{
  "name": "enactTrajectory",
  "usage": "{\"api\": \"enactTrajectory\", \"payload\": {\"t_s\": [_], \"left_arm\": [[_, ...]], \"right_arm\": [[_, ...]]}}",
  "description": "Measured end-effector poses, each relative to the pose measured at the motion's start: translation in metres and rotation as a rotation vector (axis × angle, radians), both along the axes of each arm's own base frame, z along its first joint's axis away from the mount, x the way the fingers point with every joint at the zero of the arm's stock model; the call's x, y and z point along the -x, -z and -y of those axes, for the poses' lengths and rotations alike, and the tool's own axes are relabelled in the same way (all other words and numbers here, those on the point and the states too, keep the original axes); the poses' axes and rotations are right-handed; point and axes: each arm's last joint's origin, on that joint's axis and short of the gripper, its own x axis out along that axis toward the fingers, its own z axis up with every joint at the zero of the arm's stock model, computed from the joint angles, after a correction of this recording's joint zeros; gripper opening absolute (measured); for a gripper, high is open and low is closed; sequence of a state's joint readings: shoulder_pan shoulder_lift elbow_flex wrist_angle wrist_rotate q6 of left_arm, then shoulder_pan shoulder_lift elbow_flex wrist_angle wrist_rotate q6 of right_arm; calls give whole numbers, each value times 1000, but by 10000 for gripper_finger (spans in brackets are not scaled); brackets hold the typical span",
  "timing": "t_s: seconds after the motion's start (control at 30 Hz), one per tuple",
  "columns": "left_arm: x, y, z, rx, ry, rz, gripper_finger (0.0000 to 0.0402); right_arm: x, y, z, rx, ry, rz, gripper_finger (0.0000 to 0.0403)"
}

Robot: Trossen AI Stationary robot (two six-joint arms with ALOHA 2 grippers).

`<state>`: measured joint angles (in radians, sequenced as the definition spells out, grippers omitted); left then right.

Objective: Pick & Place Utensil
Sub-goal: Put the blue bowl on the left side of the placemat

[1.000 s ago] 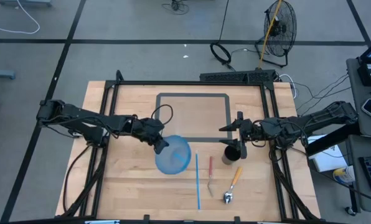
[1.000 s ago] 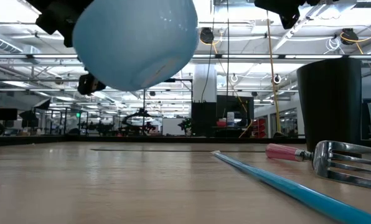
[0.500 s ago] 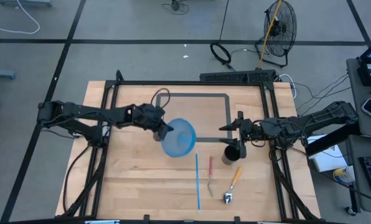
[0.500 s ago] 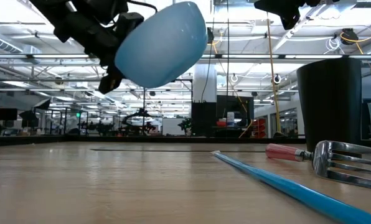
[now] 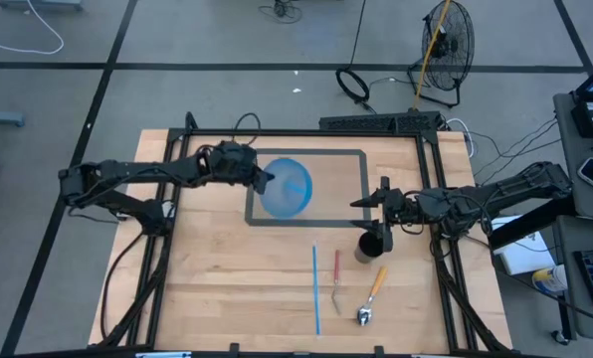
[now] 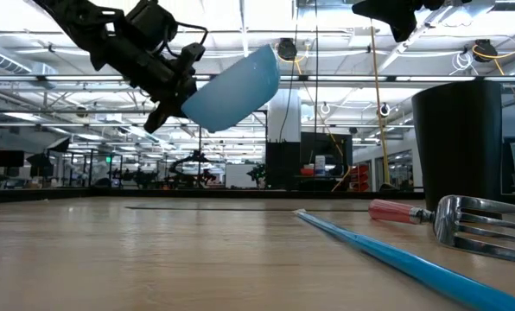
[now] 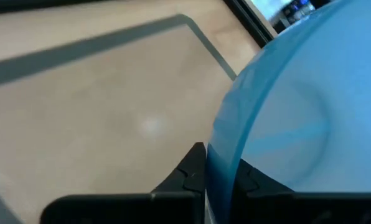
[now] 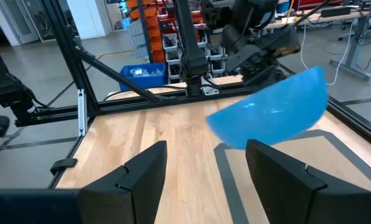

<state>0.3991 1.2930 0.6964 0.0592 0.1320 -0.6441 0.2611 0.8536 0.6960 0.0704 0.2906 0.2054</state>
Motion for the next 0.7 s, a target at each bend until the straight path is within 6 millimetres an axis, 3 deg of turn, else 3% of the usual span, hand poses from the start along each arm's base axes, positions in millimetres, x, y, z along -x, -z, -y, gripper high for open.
{"api": "enactTrajectory", "payload": {"t_s": [0.5,0.7], "left_arm": [[12,-1,-28,-29,-138,5,12],[4,2,-35,-27,-182,25,17]], "right_arm": [[0,0,0,0,1,0,215],[0,0,0,8,6,0,215]]}}
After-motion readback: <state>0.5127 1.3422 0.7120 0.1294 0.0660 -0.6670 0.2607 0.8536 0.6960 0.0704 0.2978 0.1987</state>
